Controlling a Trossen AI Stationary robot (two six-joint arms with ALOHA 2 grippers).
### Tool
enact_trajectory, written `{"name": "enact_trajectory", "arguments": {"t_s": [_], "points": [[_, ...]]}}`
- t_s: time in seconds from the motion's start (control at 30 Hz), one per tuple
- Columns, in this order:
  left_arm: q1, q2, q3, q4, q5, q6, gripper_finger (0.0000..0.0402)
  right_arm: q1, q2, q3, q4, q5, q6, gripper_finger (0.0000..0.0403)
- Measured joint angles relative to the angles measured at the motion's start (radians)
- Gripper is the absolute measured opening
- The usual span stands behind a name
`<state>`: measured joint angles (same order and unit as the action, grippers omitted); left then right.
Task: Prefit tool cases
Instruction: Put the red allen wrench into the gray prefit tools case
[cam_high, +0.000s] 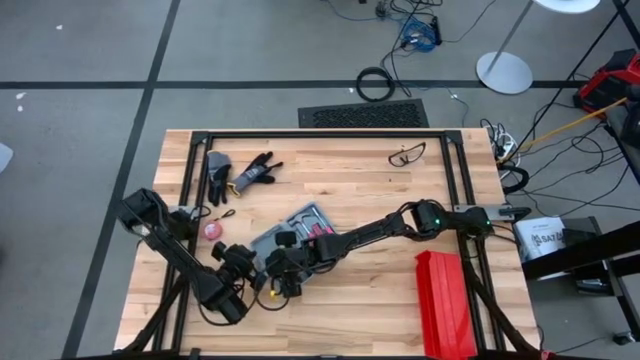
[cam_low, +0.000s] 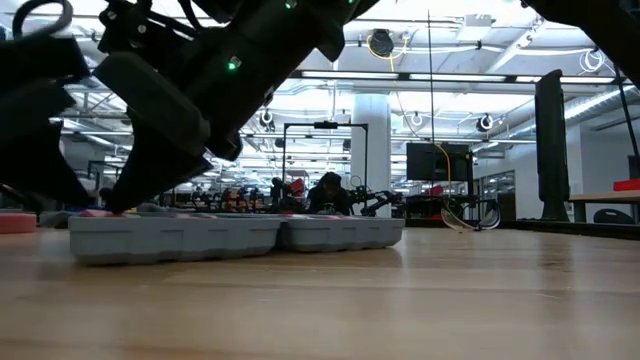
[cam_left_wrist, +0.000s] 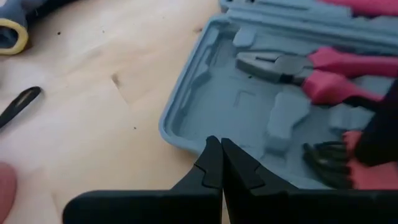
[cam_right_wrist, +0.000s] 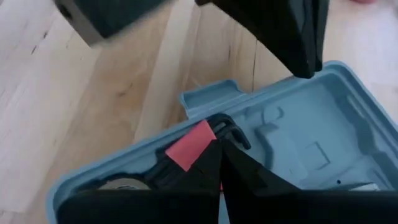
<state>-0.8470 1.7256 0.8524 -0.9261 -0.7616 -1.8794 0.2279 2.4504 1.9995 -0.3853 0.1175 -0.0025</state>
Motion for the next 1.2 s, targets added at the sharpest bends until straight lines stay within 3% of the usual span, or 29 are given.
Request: {"name": "enact_trajectory", "arguments": {"t_s": [0.23,0.57,1.2], "points": [[0.023,0.095,0.002,-0.007,-0.053,-0.027,0.0000,0.001,-0.012,0.000,-0.039,0.079,-0.008,0.0000],[0.065,0.117,0.002,-0.011,-0.078,-0.018,0.0000,-0.018,-0.023,0.002,-0.135,0.122,0.021,0.0000],[0.101,0.119,0.000,0.008,-0.105,-0.024,0.0000,-0.004,-0.017,0.003,-0.109,0.050,0.024,0.0000]]}}
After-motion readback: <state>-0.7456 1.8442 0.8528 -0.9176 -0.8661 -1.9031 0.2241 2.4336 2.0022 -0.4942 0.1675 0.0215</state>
